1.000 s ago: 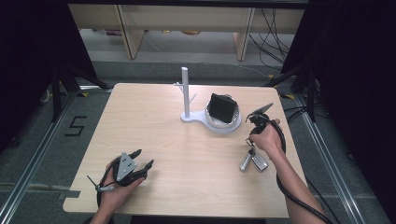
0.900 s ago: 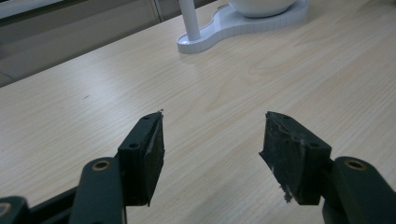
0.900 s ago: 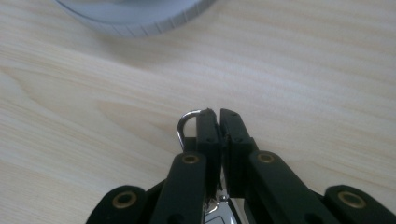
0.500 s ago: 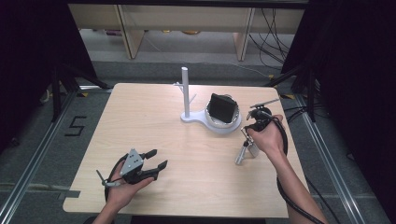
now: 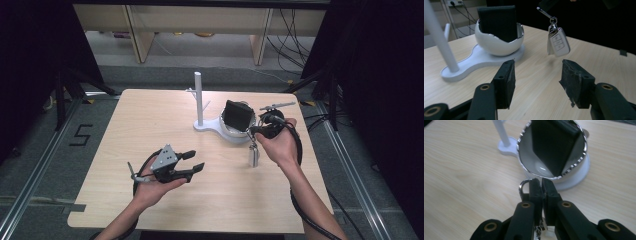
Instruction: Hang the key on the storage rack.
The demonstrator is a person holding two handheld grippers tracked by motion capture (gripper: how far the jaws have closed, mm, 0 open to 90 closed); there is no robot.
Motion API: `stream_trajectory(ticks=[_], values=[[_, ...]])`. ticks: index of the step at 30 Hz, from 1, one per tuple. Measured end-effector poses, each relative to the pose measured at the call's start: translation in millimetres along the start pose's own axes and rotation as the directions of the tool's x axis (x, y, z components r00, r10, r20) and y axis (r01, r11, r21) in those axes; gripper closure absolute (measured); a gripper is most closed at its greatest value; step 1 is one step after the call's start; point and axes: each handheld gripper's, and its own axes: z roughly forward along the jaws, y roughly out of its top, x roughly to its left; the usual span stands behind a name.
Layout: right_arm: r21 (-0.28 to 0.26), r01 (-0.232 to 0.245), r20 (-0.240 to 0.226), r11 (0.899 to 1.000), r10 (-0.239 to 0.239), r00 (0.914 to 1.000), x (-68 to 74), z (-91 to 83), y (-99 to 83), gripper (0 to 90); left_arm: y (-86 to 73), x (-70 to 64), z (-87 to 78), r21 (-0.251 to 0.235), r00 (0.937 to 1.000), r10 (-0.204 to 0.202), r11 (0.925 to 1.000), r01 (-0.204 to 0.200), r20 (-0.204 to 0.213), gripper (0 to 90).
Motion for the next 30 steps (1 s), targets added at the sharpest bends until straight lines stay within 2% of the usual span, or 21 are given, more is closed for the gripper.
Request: stream_trajectory(ticks=[2,3,4,6,7,8,10,11,12,15,16,18,19,20,21,22,30], values=[[-0.013,0.022,-0.03,1.0,-0.023,0.9993,6.0,-2.7,2.0,88.2,5.8,-0.8,5.2,-0.006,0.9999,-0.005,1.0,0.005,0.016,45.8],[-0.041,0.042,-0.04,0.998,-0.044,0.9982,8.9,-3.2,3.0,88.2,8.4,-1.3,7.3,-0.011,0.9997,-0.007,0.9999,0.007,0.025,45.9],[-0.039,0.023,-0.059,0.999,-0.025,0.998,13.9,-4.5,3.6,88.2,10.6,-1.7,8.9,-0.011,0.9996,-0.006,0.9999,0.007,0.029,46.1],[-0.067,0.056,-0.077,0.996,-0.062,0.9951,18.4,-4.8,5.6,88.1,14.3,-1.7,11.2,-0.016,0.9994,-0.002,0.9999,0.002,0.033,46.4],[-0.067,0.056,-0.077,0.996,-0.062,0.9951,18.4,-4.8,5.6,88.1,14.3,-1.7,11.2,-0.016,0.9994,-0.002,0.9999,0.002,0.033,46.5],[-0.077,0.043,-0.092,0.996,-0.05,0.9945,27.0,-4.7,6.8,88.2,16.8,-1.1,12.6,-0.023,0.9995,-0.008,0.9997,0.008,0.031,46.7],[-0.075,0.054,-0.088,0.996,-0.061,0.9943,28.4,-5.0,7.9,88.2,17.6,-0.3,12.9,-0.022,0.9995,-0.007,0.9997,0.007,0.029,47.0],[-0.091,0.076,-0.092,0.993,-0.084,0.9922,29.1,-3.3,9.0,88.1,18.1,0.5,13.1,-0.022,0.9995,-0.005,0.9998,0.005,0.03,47.2],[-0.097,0.045,-0.115,0.994,-0.056,0.9917,34.0,-2.2,9.9,88.1,19.4,2.0,13.8,-0.022,0.9996,-0.004,0.9997,0.005,0.027,47.4],[-0.094,0.059,-0.112,0.994,-0.069,0.9913,35.8,-1.6,10.6,88.2,20.5,3.3,15.0,-0.021,0.9996,-0.011,0.9997,0.012,0.027,48.0],[-0.09,0.039,-0.121,0.995,-0.05,0.9915,38.1,-1.7,11.0,88.1,21.6,3.9,16.3,-0.022,0.9994,-0.02,0.9996,0.021,0.029,48.0],[-0.104,0.052,-0.13,0.993,-0.066,0.9894,39.4,0.6,11.9,88.1,23.7,4.4,19.3,-0.021,0.9991,-0.026,0.9994,0.026,0.034,48.6],[-0.099,0.045,-0.131,0.994,-0.058,0.9897,41.4,-0.2,12.4,88.1,25.0,4.5,20.8,-0.017,0.9991,-0.023,0.9996,0.024,0.035,48.8],[-0.132,0.066,-0.135,0.989,-0.084,0.9872,42.2,1.1,13.6,88.1,27.3,4.5,23.9,-0.011,0.9992,-0.022,0.9997,0.022,0.033,49.1],[-0.127,0.052,-0.139,0.991,-0.069,0.9878,44.2,0.4,13.5,88.1,29.0,5.7,26.6,-0.013,0.9991,-0.018,0.9997,0.019,0.038,49.2],[-0.145,0.057,-0.141,0.988,-0.078,0.987,45.0,1.4,14.5,88.2,29.0,5.7,26.6,-0.013,0.9991,-0.018,0.9997,0.019,0.038,49.5],[-0.155,0.077,-0.154,0.985,-0.101,0.983,54.7,1.2,19.0,88.2,41.6,11.0,45.3,-0.003,0.9961,-0.067,0.9977,0.067,0.058,51.6]])
